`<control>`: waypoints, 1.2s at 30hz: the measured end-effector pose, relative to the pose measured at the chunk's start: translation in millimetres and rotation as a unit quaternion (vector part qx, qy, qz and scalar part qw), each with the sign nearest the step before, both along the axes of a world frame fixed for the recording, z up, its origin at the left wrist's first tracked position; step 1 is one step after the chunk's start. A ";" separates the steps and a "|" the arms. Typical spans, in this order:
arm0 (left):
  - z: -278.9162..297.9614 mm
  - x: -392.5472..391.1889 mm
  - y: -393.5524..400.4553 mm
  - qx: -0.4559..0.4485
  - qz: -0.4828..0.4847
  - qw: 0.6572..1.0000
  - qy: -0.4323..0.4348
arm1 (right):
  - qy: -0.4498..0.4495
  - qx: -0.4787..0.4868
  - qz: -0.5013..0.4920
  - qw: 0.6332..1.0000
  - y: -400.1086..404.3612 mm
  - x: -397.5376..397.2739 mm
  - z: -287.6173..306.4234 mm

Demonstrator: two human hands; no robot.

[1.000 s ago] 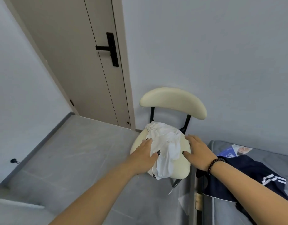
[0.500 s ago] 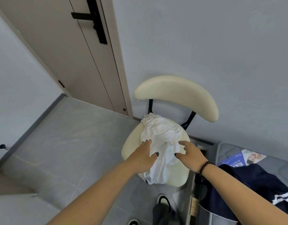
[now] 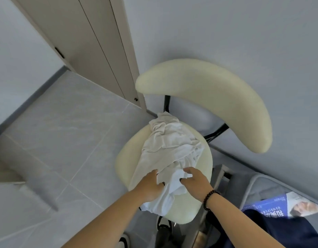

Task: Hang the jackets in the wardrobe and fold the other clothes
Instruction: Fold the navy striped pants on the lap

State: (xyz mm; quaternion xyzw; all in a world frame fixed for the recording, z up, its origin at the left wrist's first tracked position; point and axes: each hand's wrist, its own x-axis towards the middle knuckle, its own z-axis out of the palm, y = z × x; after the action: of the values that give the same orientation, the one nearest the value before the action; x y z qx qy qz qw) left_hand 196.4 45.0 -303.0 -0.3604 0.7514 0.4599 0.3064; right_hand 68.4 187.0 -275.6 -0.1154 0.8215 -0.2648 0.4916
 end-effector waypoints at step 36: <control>-49.0 -51.9 180.5 0.006 -0.059 0.992 0.116 | 0.163 0.321 -0.171 0.917 251.0 7.1 -95.2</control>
State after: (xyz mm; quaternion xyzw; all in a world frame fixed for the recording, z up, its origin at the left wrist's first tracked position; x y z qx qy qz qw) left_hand 144.5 225.5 -351.9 -0.2583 0.7989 0.4843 0.2458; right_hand 75.5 438.0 -370.8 0.1491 0.9383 -0.0443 0.3089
